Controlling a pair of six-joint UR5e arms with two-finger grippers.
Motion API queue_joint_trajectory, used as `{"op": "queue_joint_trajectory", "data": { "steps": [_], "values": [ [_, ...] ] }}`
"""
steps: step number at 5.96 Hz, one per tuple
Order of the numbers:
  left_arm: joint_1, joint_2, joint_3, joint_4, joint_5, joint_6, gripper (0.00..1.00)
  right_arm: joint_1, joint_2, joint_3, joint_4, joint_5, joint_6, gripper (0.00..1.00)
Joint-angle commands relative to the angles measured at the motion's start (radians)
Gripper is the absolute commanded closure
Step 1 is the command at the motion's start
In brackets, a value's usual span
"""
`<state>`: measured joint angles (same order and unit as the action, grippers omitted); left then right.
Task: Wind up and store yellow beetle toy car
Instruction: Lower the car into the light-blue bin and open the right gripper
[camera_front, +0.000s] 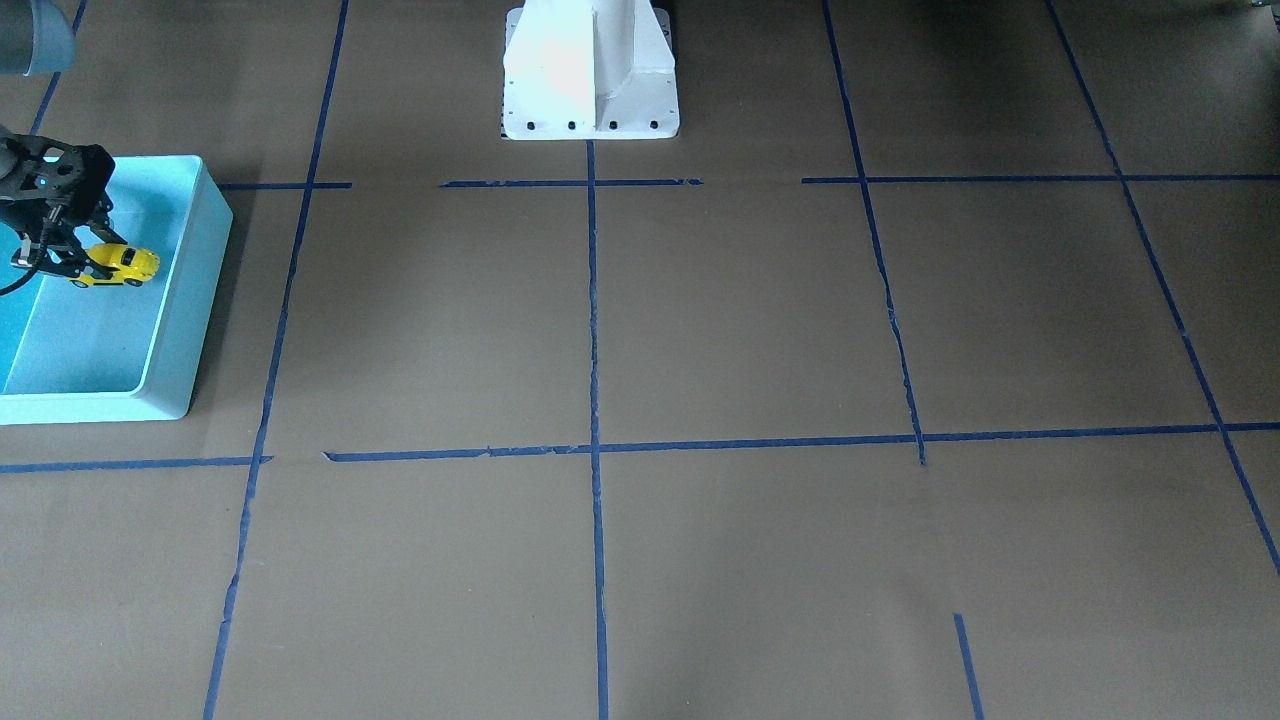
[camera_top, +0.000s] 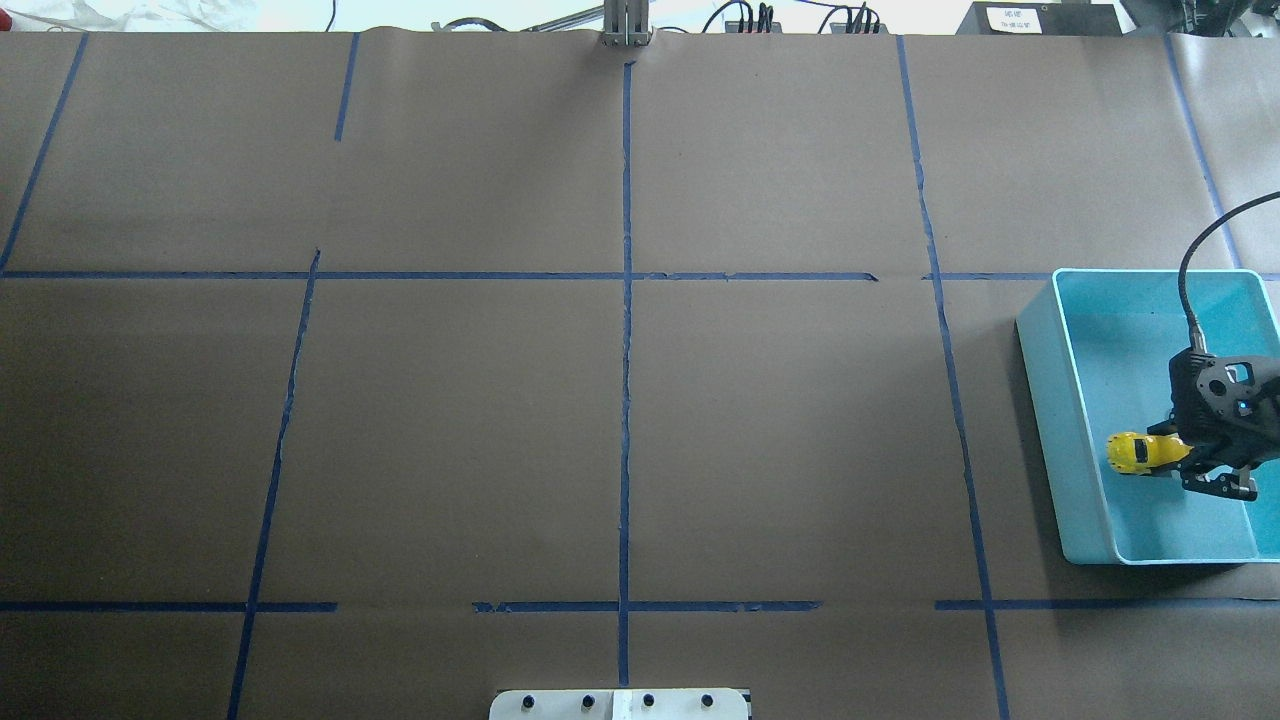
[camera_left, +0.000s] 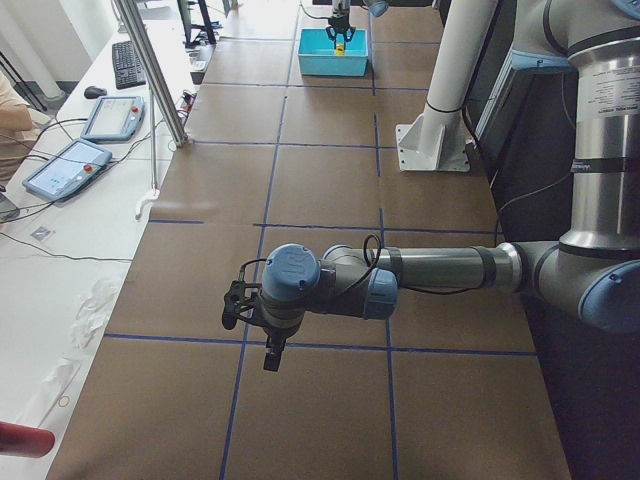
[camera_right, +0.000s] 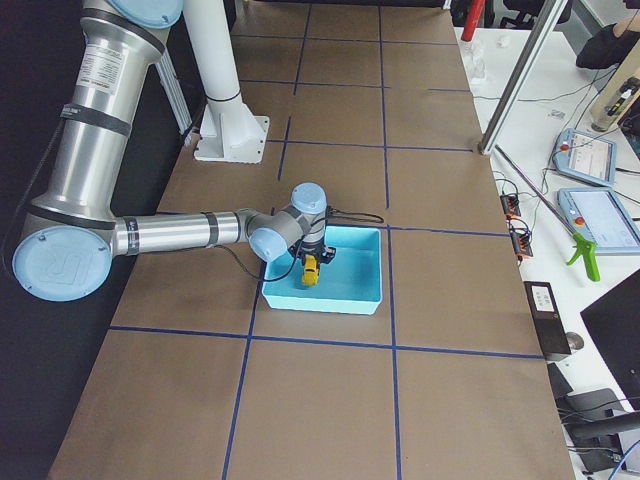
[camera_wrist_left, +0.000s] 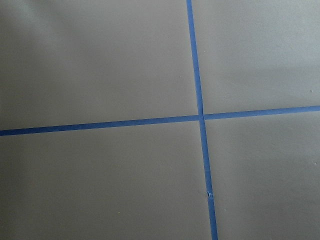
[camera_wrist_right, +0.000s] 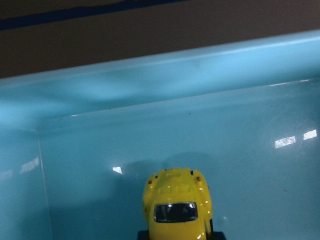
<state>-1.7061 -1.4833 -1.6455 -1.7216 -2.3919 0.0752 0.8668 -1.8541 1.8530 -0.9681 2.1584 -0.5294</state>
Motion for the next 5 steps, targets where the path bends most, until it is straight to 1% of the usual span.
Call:
{"op": "queue_joint_trajectory", "data": {
  "steps": [1,2,3,4,5],
  "values": [
    [0.000,0.000,-0.003,-0.001,-0.001,0.001,0.00,-0.035,0.029,-0.024,0.009,-0.011,0.003,0.99],
    [0.000,0.000,-0.005,-0.001,0.000,0.001,0.00,-0.037,0.029,-0.026,0.009,-0.008,-0.001,0.99],
    [0.000,0.001,-0.011,-0.001,-0.001,0.001,0.00,-0.042,0.027,-0.026,0.011,-0.008,0.000,0.84],
    [0.000,0.000,-0.013,-0.001,0.000,0.001,0.00,-0.040,0.024,-0.026,0.011,-0.006,0.005,0.01],
    [0.000,0.000,-0.013,-0.001,-0.001,0.001,0.00,-0.039,0.021,-0.025,0.011,-0.005,0.005,0.00]
  ]
}}
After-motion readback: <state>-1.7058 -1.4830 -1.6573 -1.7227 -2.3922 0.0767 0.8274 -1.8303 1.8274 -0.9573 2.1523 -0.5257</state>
